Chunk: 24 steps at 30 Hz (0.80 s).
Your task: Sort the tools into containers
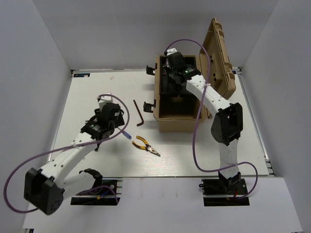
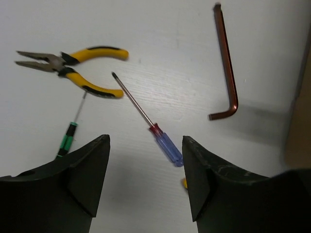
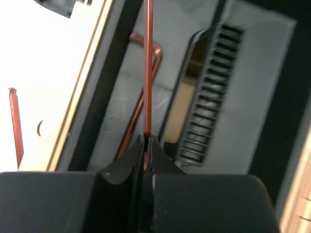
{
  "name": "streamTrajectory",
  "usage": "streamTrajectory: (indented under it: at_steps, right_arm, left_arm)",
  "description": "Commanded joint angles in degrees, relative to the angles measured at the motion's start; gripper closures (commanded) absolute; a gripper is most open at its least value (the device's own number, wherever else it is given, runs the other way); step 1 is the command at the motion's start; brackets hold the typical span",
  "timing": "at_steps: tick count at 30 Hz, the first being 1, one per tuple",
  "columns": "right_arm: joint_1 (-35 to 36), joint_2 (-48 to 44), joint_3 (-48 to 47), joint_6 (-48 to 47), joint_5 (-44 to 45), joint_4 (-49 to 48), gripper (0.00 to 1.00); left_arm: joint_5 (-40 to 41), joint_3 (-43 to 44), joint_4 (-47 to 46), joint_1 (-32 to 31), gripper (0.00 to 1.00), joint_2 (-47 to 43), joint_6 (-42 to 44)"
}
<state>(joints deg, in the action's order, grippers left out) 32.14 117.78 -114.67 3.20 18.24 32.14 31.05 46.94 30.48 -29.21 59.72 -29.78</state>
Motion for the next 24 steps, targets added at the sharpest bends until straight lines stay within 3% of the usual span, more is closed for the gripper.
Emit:
streamTrajectory:
  at_steps: [1, 3, 7, 11, 14, 15, 19, 22, 24]
  right_arm:
    - [0.12, 0.96, -1.96, 2.86, -3.73, 1.08, 1.0]
    - [0.12, 0.96, -1.78, 3.04, -4.26, 1.34, 1.0]
    - [-0.06, 1.4, -2.31, 3.13, -4.79, 2.05, 0.73]
    - [0.29, -1.74, -1.61, 3.04, -6.37, 2.32, 0.65]
    - [0.38, -4.91, 0.76, 3.21, -7.51, 1.96, 0.65]
    - [0.29, -5.62, 1.64, 3.3, -8.3, 1.7, 0.65]
    - [0.12, -11.32, 7.07, 3.92, -13.3, 0.21, 1.0]
    - [0.03, -15.73, 11.57, 4.62, -17.26, -0.76, 1.0]
    - [0.29, -18.8, 14.72, 4.8, -19.45, -1.38, 1.0]
  left_arm:
    - [-6.96, 1.14, -4.27, -0.41, 0.29, 2.05, -1.68]
    - [-7.84, 0.35, -6.82, -0.41, 0.26, 3.81, -2.21]
    - [-11.27, 1.75, -12.18, 0.11, 0.23, 9.87, -3.0]
    - [-12.41, 3.68, -16.23, 0.12, 0.22, 14.62, -3.0]
    - [-13.29, 6.13, -17.47, 0.12, 0.22, 19.61, -3.0]
    - [-13.29, 6.76, -18.08, 0.12, 0.22, 20.95, -3.0]
    - [-12.68, 11.05, -20.37, 0.12, 0.24, 27.54, -3.62]
    - [-11.98, 14.66, -19.68, 0.12, 0.32, 33.34, -4.67]
    - [-11.45, 15.9, -19.67, 0.12, 0.43, 35.71, -6.07]
